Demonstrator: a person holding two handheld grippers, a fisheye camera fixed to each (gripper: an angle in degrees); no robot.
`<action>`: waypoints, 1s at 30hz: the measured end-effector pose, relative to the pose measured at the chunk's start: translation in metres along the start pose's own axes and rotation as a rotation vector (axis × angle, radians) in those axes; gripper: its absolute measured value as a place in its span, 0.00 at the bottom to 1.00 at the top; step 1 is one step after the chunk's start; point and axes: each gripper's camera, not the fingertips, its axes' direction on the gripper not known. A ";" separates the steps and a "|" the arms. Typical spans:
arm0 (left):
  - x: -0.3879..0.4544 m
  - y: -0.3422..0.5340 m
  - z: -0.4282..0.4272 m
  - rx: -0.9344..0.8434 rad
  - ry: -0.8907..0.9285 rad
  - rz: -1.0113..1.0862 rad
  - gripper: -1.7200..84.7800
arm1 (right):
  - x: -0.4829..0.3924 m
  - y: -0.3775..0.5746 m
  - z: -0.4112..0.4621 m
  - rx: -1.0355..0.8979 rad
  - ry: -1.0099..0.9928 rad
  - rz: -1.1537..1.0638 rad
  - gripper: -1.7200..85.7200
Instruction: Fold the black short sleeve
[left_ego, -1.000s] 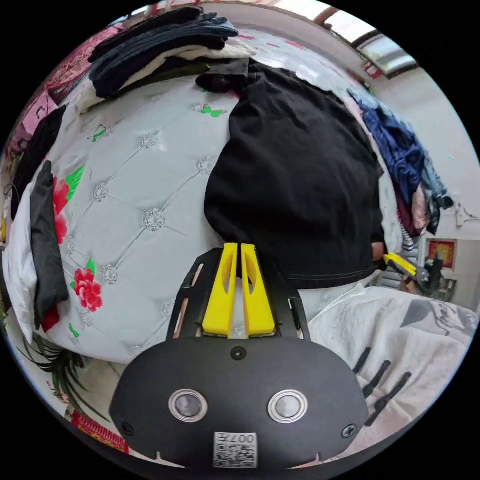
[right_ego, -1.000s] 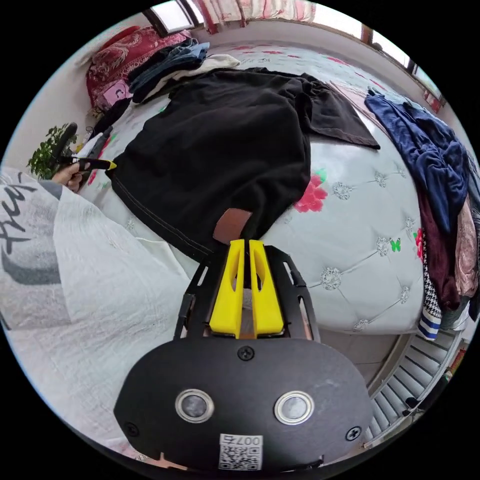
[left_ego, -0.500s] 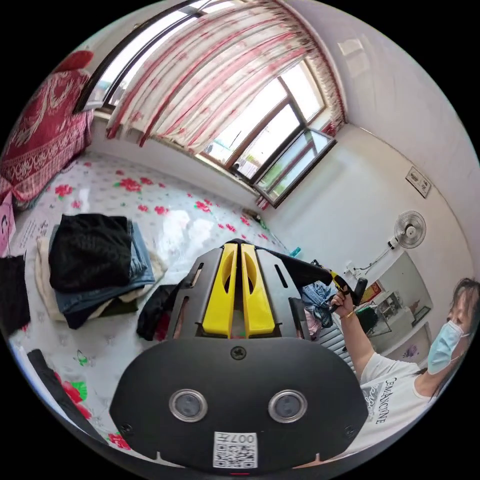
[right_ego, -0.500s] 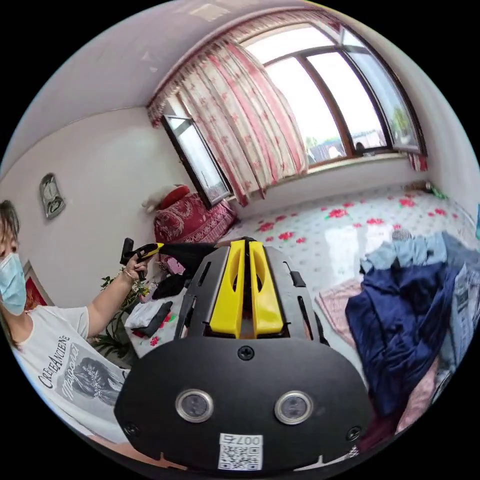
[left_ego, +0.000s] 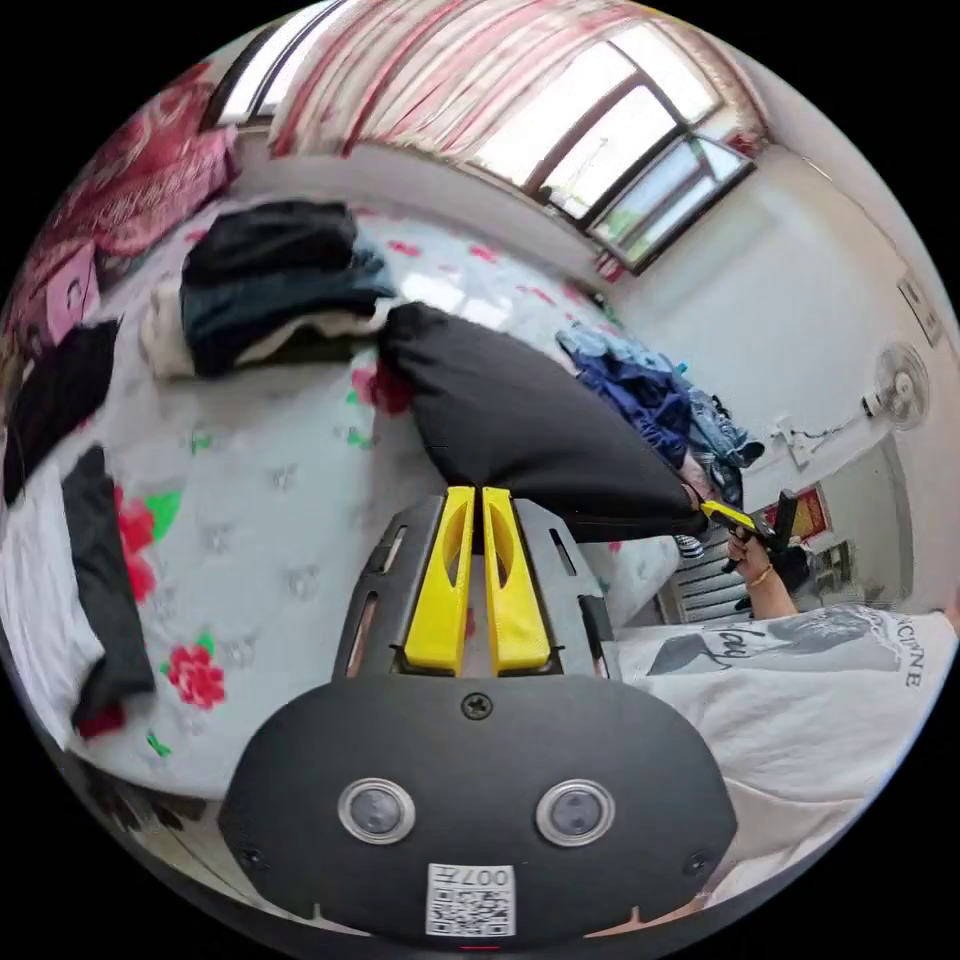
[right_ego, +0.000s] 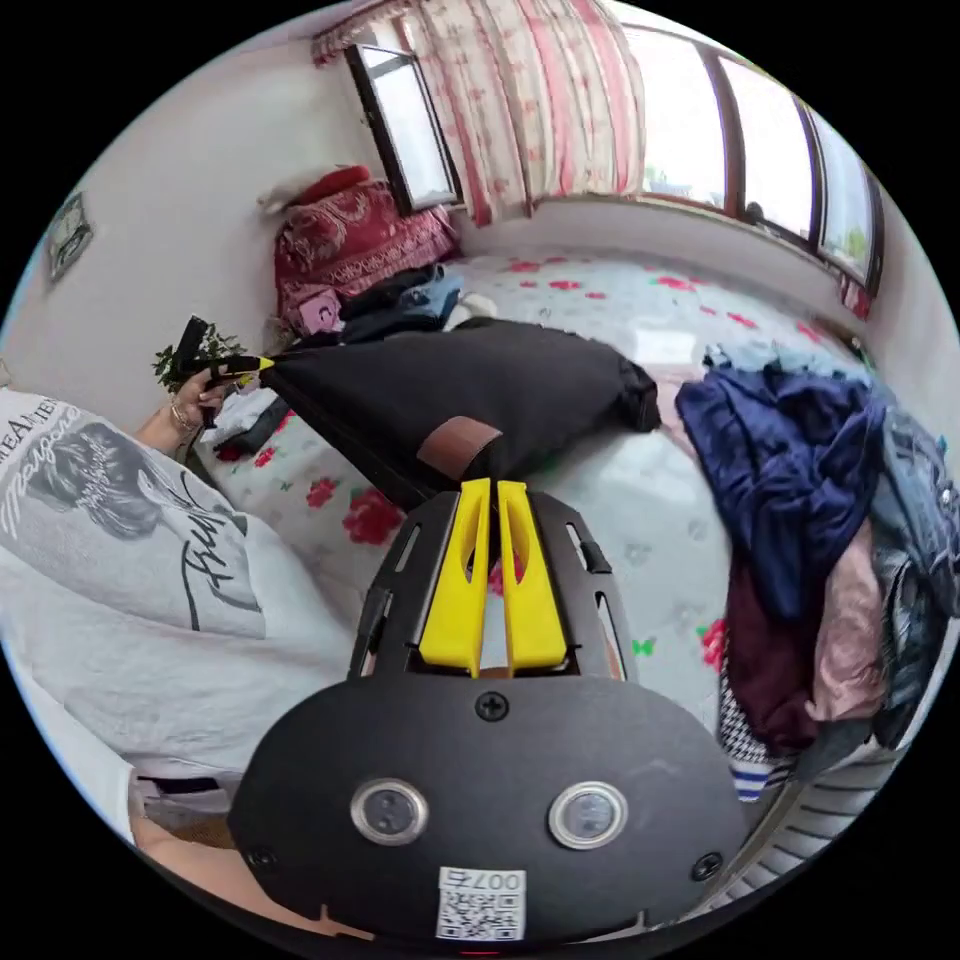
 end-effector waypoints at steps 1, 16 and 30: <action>-0.009 0.013 0.014 -0.030 -0.010 -0.033 0.01 | 0.003 0.020 0.031 -0.083 -0.007 0.053 0.02; -0.075 0.158 0.029 -0.178 -0.099 -0.269 0.08 | 0.074 0.104 0.045 -0.204 -0.043 0.334 0.04; -0.094 0.105 -0.018 -0.083 -0.155 -0.418 0.02 | 0.342 -0.047 0.066 0.236 -0.199 0.856 0.08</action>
